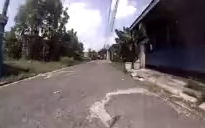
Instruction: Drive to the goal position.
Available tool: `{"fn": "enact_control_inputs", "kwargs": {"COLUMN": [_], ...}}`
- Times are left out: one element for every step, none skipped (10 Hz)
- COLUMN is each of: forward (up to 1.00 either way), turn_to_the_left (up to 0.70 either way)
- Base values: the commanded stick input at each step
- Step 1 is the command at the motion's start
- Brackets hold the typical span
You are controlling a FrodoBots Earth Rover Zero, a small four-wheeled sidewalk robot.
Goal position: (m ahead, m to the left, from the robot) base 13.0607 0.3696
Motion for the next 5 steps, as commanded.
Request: {"fn": "enact_control_inputs", "kwargs": {"forward": [1.0, 1.0, 1.0, 1.0, 1.0], "turn_to_the_left": [0.0, 0.0, 0.0, 0.0, 0.0]}}
